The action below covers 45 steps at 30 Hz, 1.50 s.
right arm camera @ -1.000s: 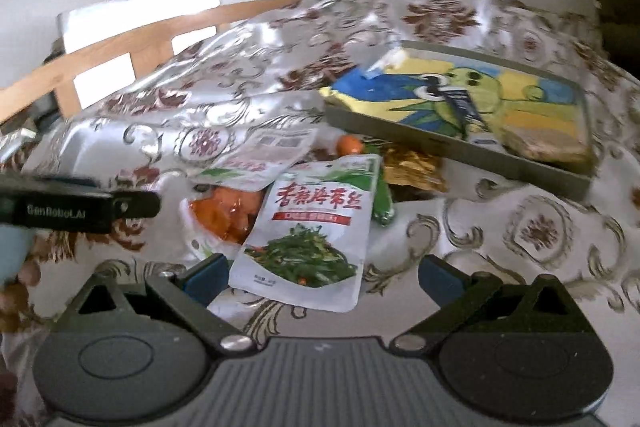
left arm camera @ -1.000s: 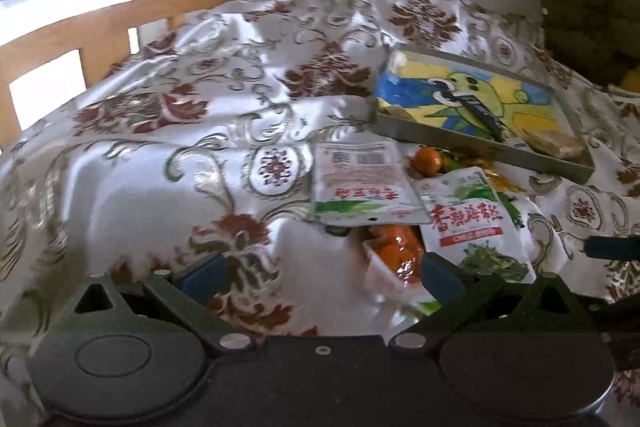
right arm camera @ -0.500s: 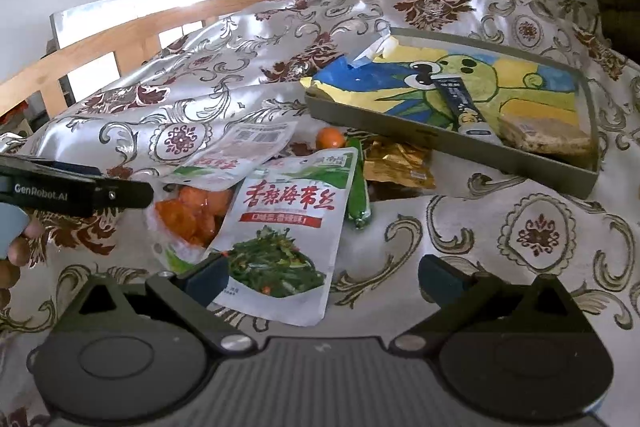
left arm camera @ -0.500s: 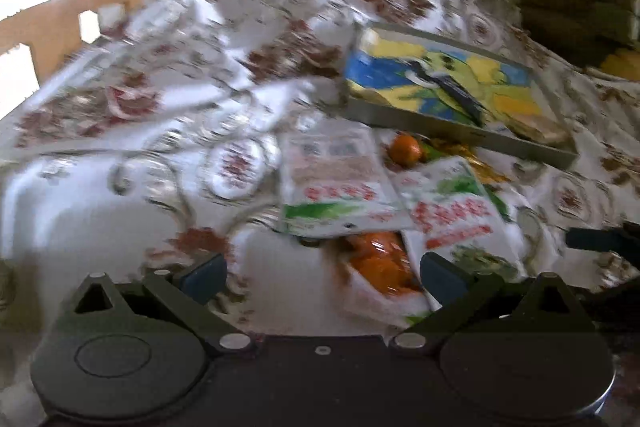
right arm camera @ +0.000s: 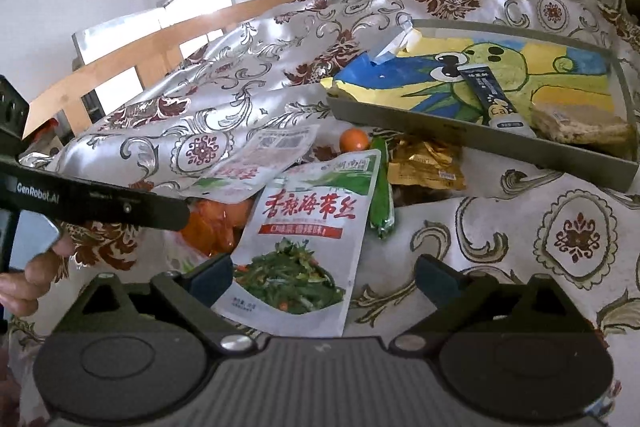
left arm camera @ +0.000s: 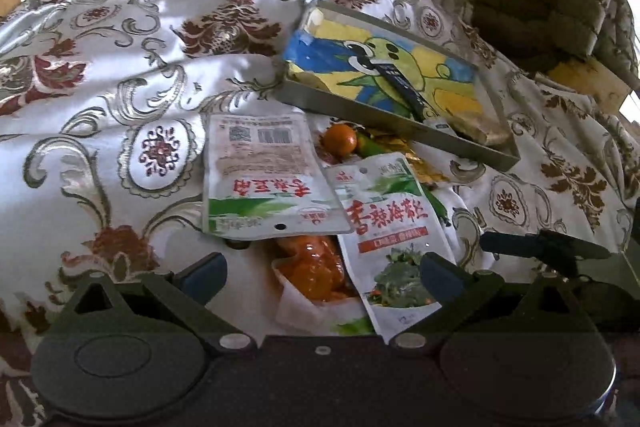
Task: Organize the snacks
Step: 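Move left tool to the orange candy bag while right tool approaches the seaweed packet, then close left tool on the orange candy bag while right tool grasps the seaweed packet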
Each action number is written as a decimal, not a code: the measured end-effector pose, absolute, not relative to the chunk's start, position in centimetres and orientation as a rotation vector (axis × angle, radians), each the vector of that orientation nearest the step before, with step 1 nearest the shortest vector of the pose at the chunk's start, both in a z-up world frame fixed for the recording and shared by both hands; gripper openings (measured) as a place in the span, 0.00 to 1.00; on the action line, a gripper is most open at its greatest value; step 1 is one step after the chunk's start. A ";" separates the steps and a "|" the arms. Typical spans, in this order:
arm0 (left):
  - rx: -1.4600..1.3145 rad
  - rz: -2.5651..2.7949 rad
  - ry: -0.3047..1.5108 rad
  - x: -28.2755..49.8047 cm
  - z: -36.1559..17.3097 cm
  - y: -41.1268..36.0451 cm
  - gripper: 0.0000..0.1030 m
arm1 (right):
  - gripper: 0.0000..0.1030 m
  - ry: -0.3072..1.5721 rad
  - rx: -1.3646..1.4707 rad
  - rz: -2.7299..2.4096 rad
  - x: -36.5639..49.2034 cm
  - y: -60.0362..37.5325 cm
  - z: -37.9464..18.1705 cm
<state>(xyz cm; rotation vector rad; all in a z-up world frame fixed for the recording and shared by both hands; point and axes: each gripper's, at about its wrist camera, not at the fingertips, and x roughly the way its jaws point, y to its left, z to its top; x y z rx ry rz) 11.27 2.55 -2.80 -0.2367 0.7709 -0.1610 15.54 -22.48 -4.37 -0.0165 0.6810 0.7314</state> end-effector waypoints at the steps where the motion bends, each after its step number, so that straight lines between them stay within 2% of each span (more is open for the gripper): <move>1: -0.236 -0.163 0.776 11.3 -2.9 2.4 0.99 | 0.95 0.686 -0.015 0.731 15.5 -22.4 -4.5; 7: -0.231 -0.165 0.796 11.8 -3.3 1.7 0.99 | 0.92 0.698 -0.009 0.729 15.5 -22.3 -4.8; 17: -0.269 -0.140 0.838 12.7 -3.8 2.2 0.99 | 0.80 0.743 0.021 0.781 15.6 -21.9 -5.5; 24: -0.314 -0.139 0.855 12.9 -4.2 3.7 0.92 | 0.62 0.778 0.082 0.811 16.4 -21.9 -6.0; 28: -0.298 -0.130 0.857 12.9 -4.5 3.8 0.87 | 0.59 0.791 0.152 0.824 17.2 -22.5 -6.2; 30: -0.282 -0.129 0.854 12.8 -4.5 3.7 0.83 | 0.48 0.788 0.170 0.816 17.5 -22.7 -6.2; 35: -0.253 -0.134 0.850 13.1 -4.4 3.5 0.75 | 0.47 0.774 0.213 0.806 18.3 -23.0 -6.1; 45: -0.280 -0.125 0.859 14.6 -5.2 3.1 0.74 | 0.49 0.788 0.324 0.806 21.3 -22.8 -6.8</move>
